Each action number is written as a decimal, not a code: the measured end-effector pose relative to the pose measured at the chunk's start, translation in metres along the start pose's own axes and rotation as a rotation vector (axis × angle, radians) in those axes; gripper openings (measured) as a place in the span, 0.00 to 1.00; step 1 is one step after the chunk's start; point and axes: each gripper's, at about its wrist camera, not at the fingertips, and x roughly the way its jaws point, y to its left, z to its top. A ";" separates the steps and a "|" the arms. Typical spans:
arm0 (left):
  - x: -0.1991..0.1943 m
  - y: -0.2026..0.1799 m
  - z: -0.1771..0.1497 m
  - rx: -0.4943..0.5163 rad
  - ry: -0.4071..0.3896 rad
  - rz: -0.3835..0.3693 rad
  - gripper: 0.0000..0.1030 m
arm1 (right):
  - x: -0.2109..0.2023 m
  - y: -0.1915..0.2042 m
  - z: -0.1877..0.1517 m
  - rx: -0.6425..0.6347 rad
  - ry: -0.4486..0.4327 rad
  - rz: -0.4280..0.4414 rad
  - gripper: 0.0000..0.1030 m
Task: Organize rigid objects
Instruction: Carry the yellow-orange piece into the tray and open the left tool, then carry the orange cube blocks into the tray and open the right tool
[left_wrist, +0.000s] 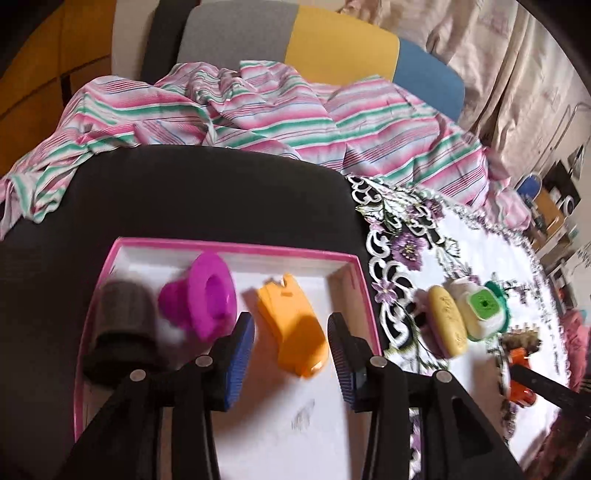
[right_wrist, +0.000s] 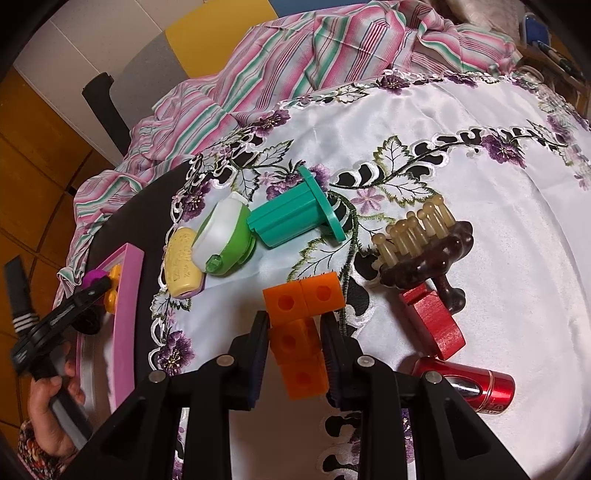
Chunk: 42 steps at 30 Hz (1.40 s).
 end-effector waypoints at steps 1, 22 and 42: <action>-0.005 0.001 -0.003 -0.004 0.001 -0.004 0.40 | -0.001 0.001 0.000 -0.003 -0.003 0.000 0.28; -0.067 0.037 -0.087 -0.062 0.032 -0.021 0.40 | 0.009 0.071 -0.009 -0.022 0.086 0.202 0.28; -0.096 0.061 -0.109 -0.066 -0.009 -0.010 0.40 | 0.072 0.255 -0.028 -0.329 0.204 0.243 0.28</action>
